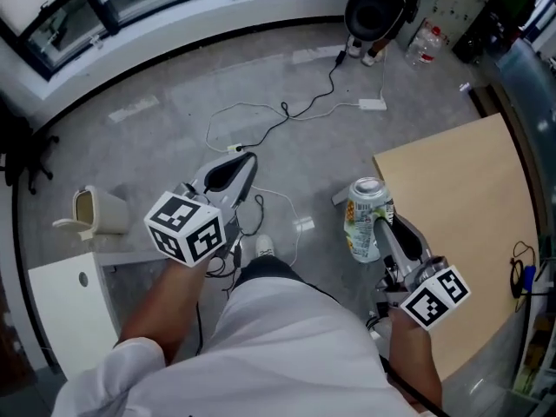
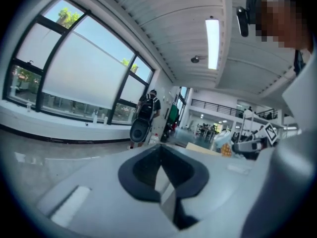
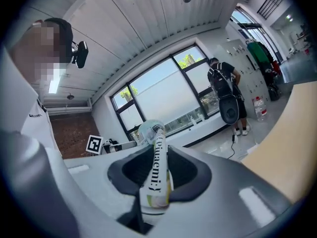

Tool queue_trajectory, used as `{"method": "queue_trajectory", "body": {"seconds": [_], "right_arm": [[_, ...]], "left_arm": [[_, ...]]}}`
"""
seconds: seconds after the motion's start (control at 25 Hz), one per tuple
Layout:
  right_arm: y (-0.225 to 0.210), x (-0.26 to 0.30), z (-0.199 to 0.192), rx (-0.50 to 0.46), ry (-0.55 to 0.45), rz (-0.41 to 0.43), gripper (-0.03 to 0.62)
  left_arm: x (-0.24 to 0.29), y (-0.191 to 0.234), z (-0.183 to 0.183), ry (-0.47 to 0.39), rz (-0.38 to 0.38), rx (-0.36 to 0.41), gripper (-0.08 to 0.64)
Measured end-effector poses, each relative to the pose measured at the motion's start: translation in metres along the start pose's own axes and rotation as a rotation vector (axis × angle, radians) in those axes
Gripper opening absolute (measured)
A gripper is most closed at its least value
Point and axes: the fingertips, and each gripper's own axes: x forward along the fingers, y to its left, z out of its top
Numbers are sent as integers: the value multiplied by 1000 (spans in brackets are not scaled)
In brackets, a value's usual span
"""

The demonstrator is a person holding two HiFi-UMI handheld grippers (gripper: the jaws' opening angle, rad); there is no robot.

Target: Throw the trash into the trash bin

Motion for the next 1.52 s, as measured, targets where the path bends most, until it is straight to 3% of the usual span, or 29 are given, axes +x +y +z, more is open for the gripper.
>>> {"method": "queue_trajectory", "body": {"seconds": [0.24,0.36,0.52,1.04,1.52], "right_arm": [[12,99,20,-20,99,108,92],[19,148,19,-11,132,154,92],[37,204,17,-25,161,232,92],[60,314,20,-59,261,411,92],[33,445,56,-74,325,567,92]], "left_arm": [[-6,66,32,-43,90,-35,4],[-14,91,31,-42,112,-76,4],[-28,115,27,-43,154,-71,4],[-58,179,33,-116,345,-138,3],[-8,265,68,-119,511,-172,3]]}}
